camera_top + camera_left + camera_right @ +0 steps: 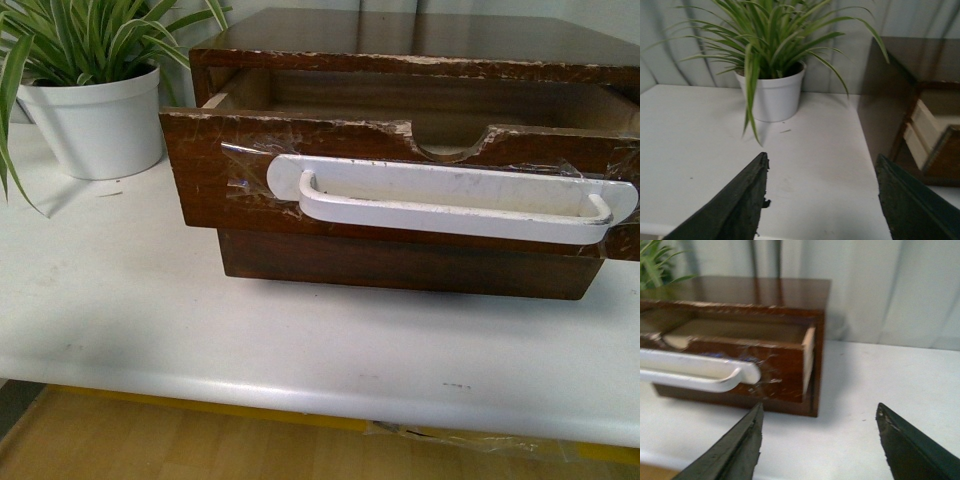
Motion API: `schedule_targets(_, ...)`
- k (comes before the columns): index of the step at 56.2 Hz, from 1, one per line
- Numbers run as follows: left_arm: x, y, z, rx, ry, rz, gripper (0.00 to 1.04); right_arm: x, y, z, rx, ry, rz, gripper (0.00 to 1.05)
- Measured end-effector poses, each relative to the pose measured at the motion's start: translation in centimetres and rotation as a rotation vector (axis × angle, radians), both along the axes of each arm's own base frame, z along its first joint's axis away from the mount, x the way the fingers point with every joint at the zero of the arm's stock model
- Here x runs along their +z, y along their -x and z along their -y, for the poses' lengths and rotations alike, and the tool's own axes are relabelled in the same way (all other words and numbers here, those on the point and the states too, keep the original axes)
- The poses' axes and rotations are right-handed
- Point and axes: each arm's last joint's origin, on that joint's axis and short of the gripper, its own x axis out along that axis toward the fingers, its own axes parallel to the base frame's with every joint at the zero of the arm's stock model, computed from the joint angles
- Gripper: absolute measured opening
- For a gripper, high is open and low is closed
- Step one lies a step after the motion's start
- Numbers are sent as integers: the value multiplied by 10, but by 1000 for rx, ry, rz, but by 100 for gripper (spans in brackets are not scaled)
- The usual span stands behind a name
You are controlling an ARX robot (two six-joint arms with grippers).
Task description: Open drawer
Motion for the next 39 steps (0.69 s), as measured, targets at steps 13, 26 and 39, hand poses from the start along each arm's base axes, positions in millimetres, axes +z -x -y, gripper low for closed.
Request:
schedule_targets(13, -16, 11, 0, 4, 11, 7, 9, -9, 0, 0, -6, -4, -6, 8)
schedule_targets(26, -25, 18, 0, 2, 21, 7, 4, -22, 0, 0, -8, -6, -7, 1)
schedule_targets(39, -32, 24, 0, 2, 21, 7, 4, -22, 0, 0, -7, -6, -5, 1)
